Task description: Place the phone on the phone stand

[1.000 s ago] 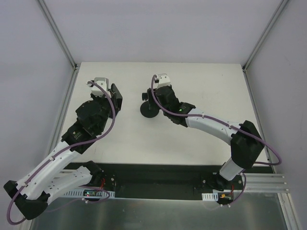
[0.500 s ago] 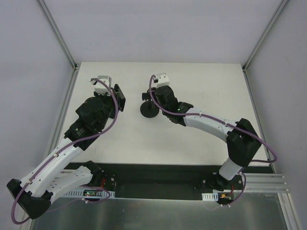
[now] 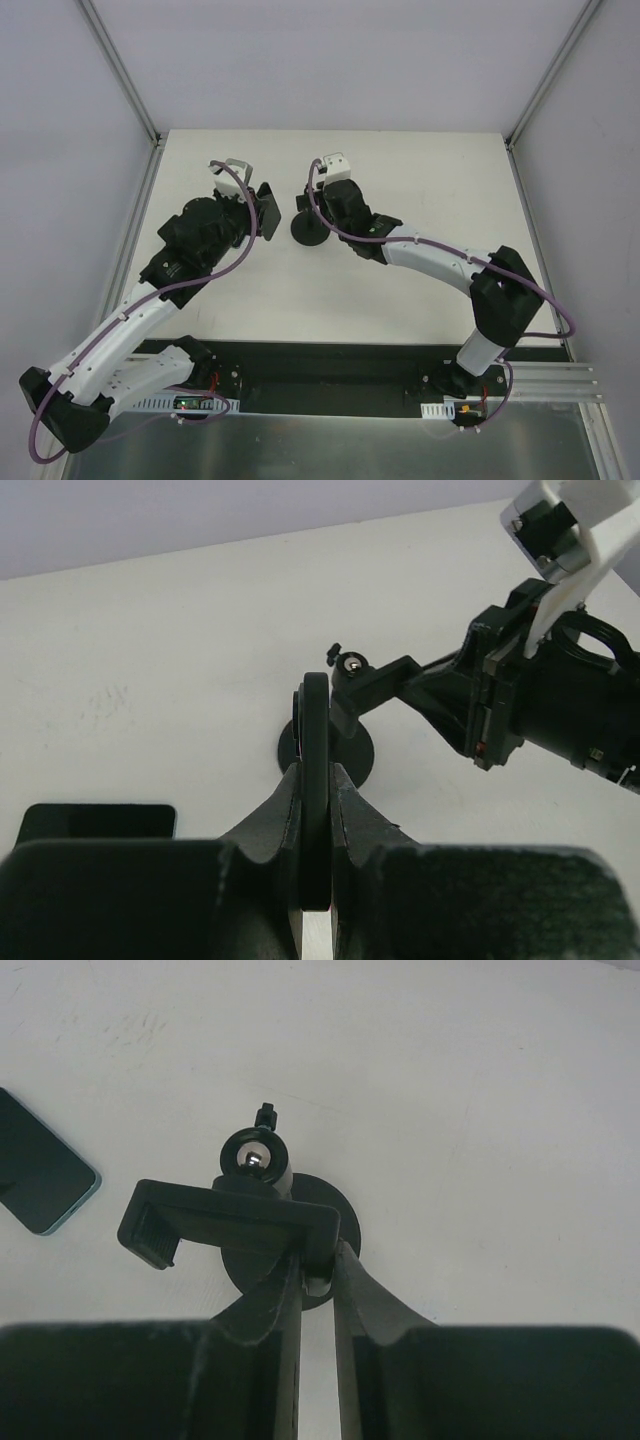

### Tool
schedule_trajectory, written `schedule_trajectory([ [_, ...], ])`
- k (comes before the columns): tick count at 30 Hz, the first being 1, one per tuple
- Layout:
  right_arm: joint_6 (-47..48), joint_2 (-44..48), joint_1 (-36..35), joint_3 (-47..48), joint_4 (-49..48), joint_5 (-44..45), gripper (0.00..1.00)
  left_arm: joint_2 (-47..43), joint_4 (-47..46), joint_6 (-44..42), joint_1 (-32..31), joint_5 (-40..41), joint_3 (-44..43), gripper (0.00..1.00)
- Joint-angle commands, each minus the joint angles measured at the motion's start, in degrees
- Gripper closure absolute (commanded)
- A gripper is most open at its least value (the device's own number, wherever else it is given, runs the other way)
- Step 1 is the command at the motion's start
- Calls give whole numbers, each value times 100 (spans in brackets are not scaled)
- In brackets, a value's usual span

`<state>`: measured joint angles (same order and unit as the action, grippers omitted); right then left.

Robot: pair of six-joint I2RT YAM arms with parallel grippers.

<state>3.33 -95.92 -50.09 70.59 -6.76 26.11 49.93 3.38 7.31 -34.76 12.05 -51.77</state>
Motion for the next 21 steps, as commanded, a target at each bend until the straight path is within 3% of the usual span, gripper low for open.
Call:
schedule_trajectory([
  [1,535,459,-36,-308,-817,-702,99,-62,-486,-291,66,-1195,-211,100],
  [7,1284,759,16,-493,-712,-2215,99,-501,-1347,-633,75,-3530,228,100],
  [13,1196,926,333,-642,-739,-3629,99,-397,-1410,-871,84,-4649,194,100],
  [21,1240,689,710,-757,-1099,-5694,99,1254,-1401,-916,75,-7758,-587,100],
])
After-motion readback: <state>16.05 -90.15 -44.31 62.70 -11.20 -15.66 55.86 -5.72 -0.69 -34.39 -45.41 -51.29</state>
